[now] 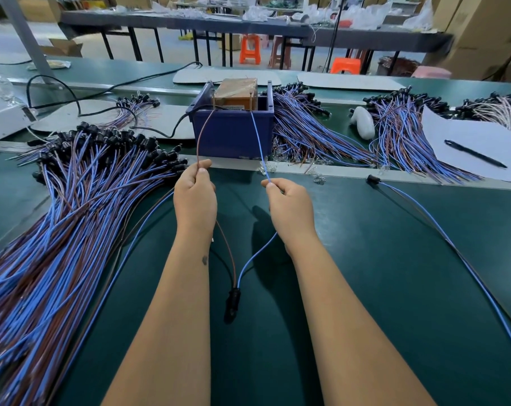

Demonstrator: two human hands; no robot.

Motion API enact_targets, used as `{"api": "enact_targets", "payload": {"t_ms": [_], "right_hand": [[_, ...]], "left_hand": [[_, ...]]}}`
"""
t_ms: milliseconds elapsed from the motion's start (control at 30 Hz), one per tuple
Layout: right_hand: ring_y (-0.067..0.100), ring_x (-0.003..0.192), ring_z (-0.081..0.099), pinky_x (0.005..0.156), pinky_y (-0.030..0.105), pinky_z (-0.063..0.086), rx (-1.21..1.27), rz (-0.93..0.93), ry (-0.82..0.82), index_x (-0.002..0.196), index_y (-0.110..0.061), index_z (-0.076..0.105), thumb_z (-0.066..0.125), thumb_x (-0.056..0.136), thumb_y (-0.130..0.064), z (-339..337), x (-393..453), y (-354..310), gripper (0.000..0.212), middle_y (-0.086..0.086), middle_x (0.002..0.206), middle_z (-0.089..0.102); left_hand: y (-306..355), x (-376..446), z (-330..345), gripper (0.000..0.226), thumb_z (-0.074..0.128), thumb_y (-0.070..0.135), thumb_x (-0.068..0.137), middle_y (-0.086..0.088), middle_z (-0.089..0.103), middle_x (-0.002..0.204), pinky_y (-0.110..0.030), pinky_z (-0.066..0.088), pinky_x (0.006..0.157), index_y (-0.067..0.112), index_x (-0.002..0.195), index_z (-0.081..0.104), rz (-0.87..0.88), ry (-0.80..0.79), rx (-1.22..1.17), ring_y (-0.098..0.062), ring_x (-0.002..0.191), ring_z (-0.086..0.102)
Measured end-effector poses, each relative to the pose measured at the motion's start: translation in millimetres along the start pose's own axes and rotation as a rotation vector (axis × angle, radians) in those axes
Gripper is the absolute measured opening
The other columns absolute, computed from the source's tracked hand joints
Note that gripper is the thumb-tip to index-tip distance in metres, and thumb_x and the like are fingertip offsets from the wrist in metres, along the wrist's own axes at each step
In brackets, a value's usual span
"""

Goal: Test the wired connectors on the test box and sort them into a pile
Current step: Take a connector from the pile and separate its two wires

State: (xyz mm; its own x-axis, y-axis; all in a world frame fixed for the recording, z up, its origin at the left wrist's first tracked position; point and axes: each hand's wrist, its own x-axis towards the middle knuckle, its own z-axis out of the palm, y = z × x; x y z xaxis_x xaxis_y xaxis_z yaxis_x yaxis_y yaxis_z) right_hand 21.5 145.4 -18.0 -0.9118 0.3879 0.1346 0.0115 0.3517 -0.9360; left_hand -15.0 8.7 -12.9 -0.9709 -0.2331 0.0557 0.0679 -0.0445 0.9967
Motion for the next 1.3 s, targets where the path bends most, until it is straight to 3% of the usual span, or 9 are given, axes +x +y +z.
{"api": "enact_targets", "payload": {"t_ms": [433,767,967,1100,1300], "right_hand": [[0.005,0.047,0.037,0.052,0.026,0.031,0.034,0.021,0.012,0.106,-0.022,0.069,0.046,0.097,-0.02,0.6,0.5,-0.6,0.025,-0.019,0.039,0.044],[0.009,0.048,0.035,0.055,0.028,0.032,0.078,0.021,0.02,0.092,-0.029,0.064,0.047,0.097,-0.021,0.1,0.2,-2.1,0.02,-0.014,0.038,0.038],[0.011,0.052,0.038,0.057,0.028,0.033,0.083,0.023,0.039,0.089,-0.029,0.064,0.048,0.097,-0.021,0.9,2.0,-2.1,0.019,-0.011,0.048,0.04],[0.01,0.051,0.037,0.057,0.028,0.033,0.092,0.04,0.04,0.099,-0.026,0.07,0.048,0.097,-0.023,1.3,2.9,-0.8,0.022,-0.013,0.042,0.04],[0.009,0.052,0.039,0.059,0.028,0.035,0.082,0.049,0.046,0.111,-0.022,0.071,0.048,0.097,-0.023,2.7,3.7,-1.9,0.027,-0.012,0.051,0.043]], "left_hand": [[0.5,1.0,0.5,0.031,0.036,0.017,0.102,0.017,0.037,0.045,-0.022,0.028,0.046,0.031,0.098,0.063,-0.014,-0.011,-0.005,-0.004,0.043,0.031],[-1.0,2.0,1.9,0.031,0.037,0.016,0.102,0.016,0.034,0.043,-0.025,0.025,0.047,0.029,0.096,0.064,-0.011,-0.033,-0.016,-0.005,0.041,0.028],[-2.7,2.6,1.5,0.03,0.038,0.016,0.1,0.015,0.034,0.044,-0.024,0.025,0.045,0.028,0.098,0.066,-0.027,-0.042,-0.022,-0.005,0.041,0.028],[-2.0,3.0,1.8,0.03,0.039,0.015,0.099,0.015,0.035,0.043,-0.024,0.026,0.046,0.028,0.098,0.066,-0.037,-0.038,-0.013,-0.005,0.041,0.028],[-2.1,2.9,1.4,0.03,0.039,0.014,0.099,0.015,0.035,0.045,-0.021,0.026,0.043,0.026,0.101,0.066,-0.038,-0.038,-0.03,-0.005,0.041,0.028]]}}
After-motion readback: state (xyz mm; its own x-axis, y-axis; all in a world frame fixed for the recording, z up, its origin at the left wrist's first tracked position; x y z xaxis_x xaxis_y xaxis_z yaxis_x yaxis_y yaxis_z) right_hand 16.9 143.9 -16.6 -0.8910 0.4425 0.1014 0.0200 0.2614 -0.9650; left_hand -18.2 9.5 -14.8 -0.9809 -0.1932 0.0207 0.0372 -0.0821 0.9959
